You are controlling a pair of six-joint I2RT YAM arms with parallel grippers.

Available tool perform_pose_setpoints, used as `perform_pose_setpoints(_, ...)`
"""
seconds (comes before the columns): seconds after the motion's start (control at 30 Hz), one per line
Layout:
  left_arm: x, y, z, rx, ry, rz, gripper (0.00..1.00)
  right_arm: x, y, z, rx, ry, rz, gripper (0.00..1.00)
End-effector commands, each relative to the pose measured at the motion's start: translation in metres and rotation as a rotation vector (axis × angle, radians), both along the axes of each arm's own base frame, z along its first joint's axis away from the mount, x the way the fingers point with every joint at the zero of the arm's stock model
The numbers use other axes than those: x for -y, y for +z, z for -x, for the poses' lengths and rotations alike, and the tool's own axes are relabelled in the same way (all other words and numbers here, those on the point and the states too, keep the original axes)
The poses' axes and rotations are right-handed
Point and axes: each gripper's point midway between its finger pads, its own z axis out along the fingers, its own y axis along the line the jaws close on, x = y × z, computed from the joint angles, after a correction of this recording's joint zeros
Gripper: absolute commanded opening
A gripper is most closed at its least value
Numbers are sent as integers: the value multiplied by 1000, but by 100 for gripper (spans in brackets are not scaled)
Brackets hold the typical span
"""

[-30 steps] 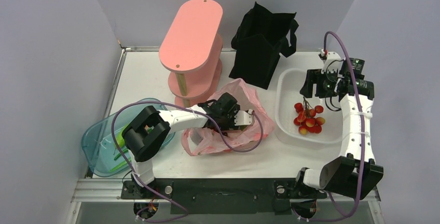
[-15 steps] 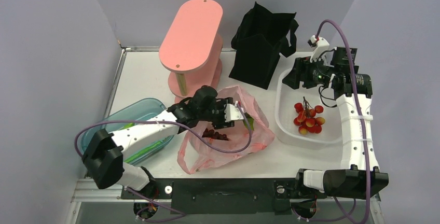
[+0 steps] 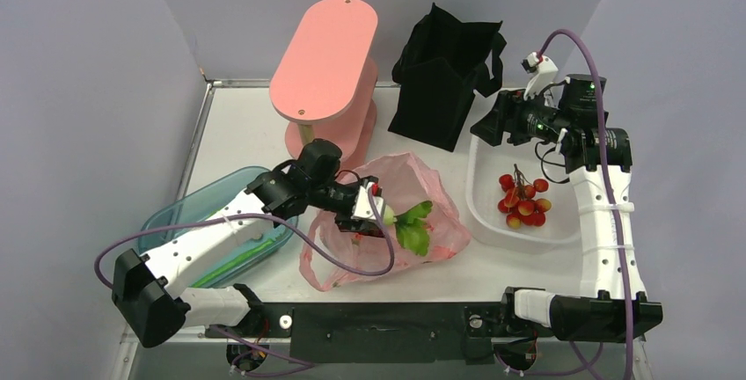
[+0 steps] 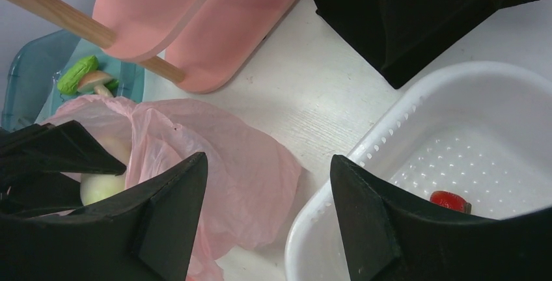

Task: Untie the knot of the grocery bags and take out the mixed food

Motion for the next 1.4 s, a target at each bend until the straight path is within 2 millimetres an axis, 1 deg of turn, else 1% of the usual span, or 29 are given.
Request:
perform_pose_setpoints(0.0, -33, 12, 48, -5, -220, -79, 0, -4, 28, 2, 102, 9, -11, 65)
perform_pose_setpoints(0.03, -41, 8, 55, -19, -236, -107, 0, -4, 29, 3, 105, 10, -12, 65)
perform_pose_setpoints(0.1, -44, 20, 55, 3, -209, -86, 0, -6, 28, 3, 100, 14, -15, 65)
perform_pose_setpoints(0.13, -44, 33, 53, 33, -185, -50, 0, -6, 28, 3, 99, 15, -16, 65)
perform_pose_setpoints(0.2, -33, 70, 39, 59, -77, 76, 0, -6, 27, 1, 98, 14, -15, 65)
perform_pose_setpoints(0.23, -24, 102, 32, 50, -5, 191, 0, -7, 27, 1, 97, 13, -16, 65)
perform_pose_setpoints(0.27, -22, 119, 23, 45, 55, 244, 0, -7, 26, 0, 96, 13, -18, 65)
perform_pose_setpoints(0.3, -16, 151, 17, 12, 116, 346, 0, -8, 26, -1, 95, 13, -20, 65)
perform_pose_setpoints(0.33, -18, 165, 3, -3, 193, 383, 0, -9, 26, -3, 95, 12, -21, 64)
perform_pose_setpoints(0.37, -17, 190, -3, -56, 243, 449, 0, -10, 27, -4, 94, 11, -25, 64)
perform_pose_setpoints(0.4, -25, 199, -19, -77, 309, 476, 0, -10, 29, -5, 100, 10, -27, 64)
perform_pose_setpoints(0.43, -30, 217, -27, -129, 351, 520, 1, -11, 30, -5, 99, 10, -31, 64)
perform_pose_setpoints(0.47, -45, 222, -42, -168, 424, 540, 1, -12, 31, -6, 103, 9, -32, 64)
perform_pose_setpoints(0.5, -54, 230, -46, -169, 442, 552, 2, -12, 31, -6, 103, 8, -33, 64)
perform_pose_setpoints(0.53, -72, 224, -59, -182, 514, 533, 2, -12, 32, -6, 104, 6, -32, 64)
perform_pose_setpoints(0.57, -84, 223, -61, -175, 545, 526, 3, -12, 31, -6, 103, 4, -31, 64)
perform_pose_setpoints(0.6, -105, 212, -71, -170, 622, 490, 5, -11, 31, -5, 108, 4, -28, 64)
perform_pose_setpoints(0.63, -117, 208, -70, -158, 655, 474, 6, -11, 29, -5, 104, 4, -26, 63)
perform_pose_setpoints(0.67, -139, 193, -75, -156, 729, 421, 8, -11, 29, -3, 111, 5, -20, 63)
perform_pose_setpoints(0.7, -161, 191, -79, -132, 800, 405, 9, -10, 26, -3, 106, 2, -15, 63)
perform_pose_setpoints(0.73, -173, 175, -74, -151, 835, 342, 9, -14, 26, 1, 113, 15, -10, 63)
perform_pose_setpoints(0.77, -193, 172, -76, -138, 900, 320, 9, -15, 21, 2, 101, 18, -9, 62)
perform_pose_setpoints(0.8, -206, 152, -67, -154, 920, 237, 9, -17, 21, 6, 104, 24, -7, 62)
perform_pose_setpoints(0.83, -226, 144, -65, -145, 978, 204, 9, -17, 14, 7, 90, 28, -4, 62)
perform_pose_setpoints(0.97, -284, 83, -36, -200, 1108, -9, 7, -19, -8, 19, 73, 63, 62, 62)
perform_pose_setpoints(1.07, -309, 46, -20, -260, 1142, -120, 7, -18, -23, 30, 62, 102, 120, 62)
perform_pose_setpoints(1.17, -342, 13, -21, -314, 1232, -208, 7, -17, -36, 38, 37, 122, 147, 62)
perform_pose_setpoints(1.27, -368, -20, -30, -329, 1249, -277, 7, -16, -42, 43, 29, 138, 170, 62)
perform_pose_setpoints(1.37, -390, -38, -45, -263, 1243, -348, 8, -12, -43, 49, 35, 134, 191, 62)
